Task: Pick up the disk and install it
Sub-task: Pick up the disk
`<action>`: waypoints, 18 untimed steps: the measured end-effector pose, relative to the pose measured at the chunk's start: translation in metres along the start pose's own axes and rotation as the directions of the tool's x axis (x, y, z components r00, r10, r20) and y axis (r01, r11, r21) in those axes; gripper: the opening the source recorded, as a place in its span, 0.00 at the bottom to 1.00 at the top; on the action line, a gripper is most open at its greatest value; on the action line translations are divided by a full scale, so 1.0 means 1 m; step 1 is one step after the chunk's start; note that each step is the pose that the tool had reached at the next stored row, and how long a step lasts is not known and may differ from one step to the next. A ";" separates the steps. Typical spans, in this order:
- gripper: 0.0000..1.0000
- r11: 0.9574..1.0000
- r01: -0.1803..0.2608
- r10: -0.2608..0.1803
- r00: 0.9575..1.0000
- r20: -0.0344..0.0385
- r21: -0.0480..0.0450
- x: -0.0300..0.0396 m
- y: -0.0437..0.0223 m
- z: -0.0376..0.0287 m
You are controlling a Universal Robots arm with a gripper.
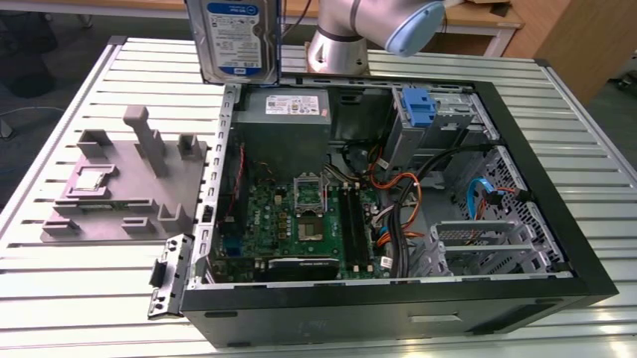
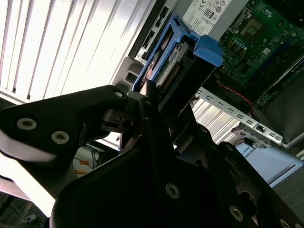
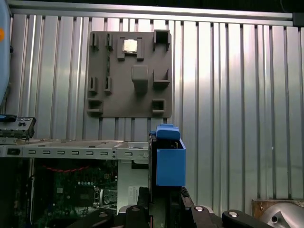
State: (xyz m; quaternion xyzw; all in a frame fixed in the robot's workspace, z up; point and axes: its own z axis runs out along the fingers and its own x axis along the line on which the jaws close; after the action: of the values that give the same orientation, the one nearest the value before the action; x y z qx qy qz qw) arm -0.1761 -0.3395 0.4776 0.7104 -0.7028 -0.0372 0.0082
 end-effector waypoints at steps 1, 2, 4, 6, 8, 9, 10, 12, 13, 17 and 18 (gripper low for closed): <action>0.35 1.000 0.000 0.000 1.000 0.000 0.000 0.0000 -0.0020 -0.0001; 0.35 1.000 0.000 0.000 1.000 0.000 0.000 0.0001 -0.0042 -0.0003; 0.35 1.000 0.000 0.000 1.000 0.000 -0.001 0.0001 -0.0088 -0.0005; 0.35 1.000 0.000 0.000 1.000 0.000 -0.001 0.0001 -0.0135 -0.0008; 0.35 1.000 0.000 0.000 1.000 0.000 -0.002 0.0002 -0.0177 -0.0011; 0.35 1.000 0.000 0.000 1.000 0.000 -0.002 0.0002 -0.0198 -0.0013; 0.35 1.000 0.000 0.000 1.000 0.000 -0.002 0.0002 -0.0218 -0.0014; 0.35 1.000 0.000 0.000 1.000 0.000 -0.002 0.0002 -0.0263 -0.0017; 0.35 1.000 0.000 0.000 1.000 0.000 -0.002 0.0003 -0.0284 -0.0018; 0.35 1.000 0.000 0.000 1.000 0.000 -0.002 0.0004 -0.0367 -0.0023; 0.35 1.000 0.000 0.000 1.000 0.000 -0.003 0.0004 -0.0388 -0.0025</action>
State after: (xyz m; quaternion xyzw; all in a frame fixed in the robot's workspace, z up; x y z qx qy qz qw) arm -0.1372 -0.3396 0.4776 0.7103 -0.7028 -0.0382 0.0091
